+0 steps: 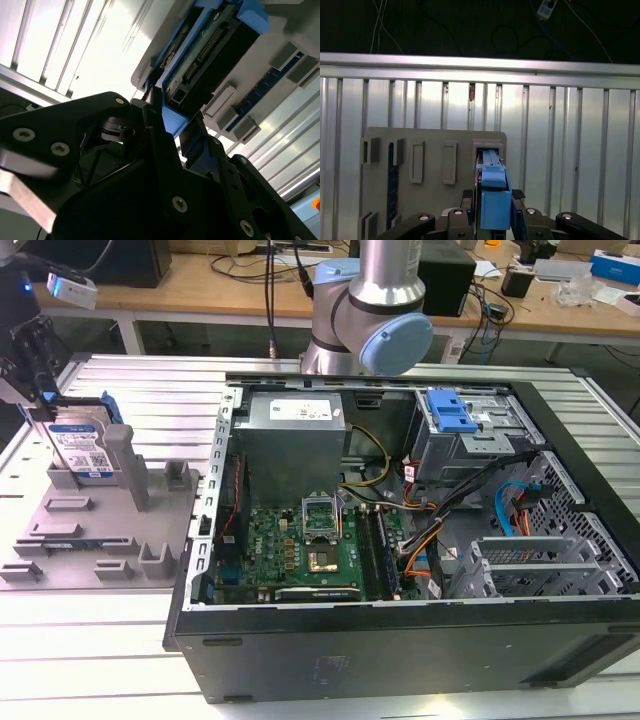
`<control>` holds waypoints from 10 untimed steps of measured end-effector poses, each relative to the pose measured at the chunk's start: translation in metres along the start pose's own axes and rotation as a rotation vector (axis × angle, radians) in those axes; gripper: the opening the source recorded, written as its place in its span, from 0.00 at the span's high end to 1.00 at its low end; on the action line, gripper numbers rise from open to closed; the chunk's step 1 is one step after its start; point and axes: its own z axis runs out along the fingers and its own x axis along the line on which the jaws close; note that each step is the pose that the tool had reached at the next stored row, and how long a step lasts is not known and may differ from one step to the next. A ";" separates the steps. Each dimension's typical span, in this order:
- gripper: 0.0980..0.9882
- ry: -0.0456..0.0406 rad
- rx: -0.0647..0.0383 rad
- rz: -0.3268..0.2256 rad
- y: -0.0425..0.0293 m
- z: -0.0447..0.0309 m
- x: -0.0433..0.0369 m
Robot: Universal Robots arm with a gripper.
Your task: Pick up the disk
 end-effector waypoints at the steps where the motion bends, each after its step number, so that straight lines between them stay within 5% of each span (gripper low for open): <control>1: 0.67 -0.0001 0.001 0.000 0.0009 0.0011 -0.0002; 10: 0.67 0.0001 0.001 0.000 0.0019 0.0062 -0.0003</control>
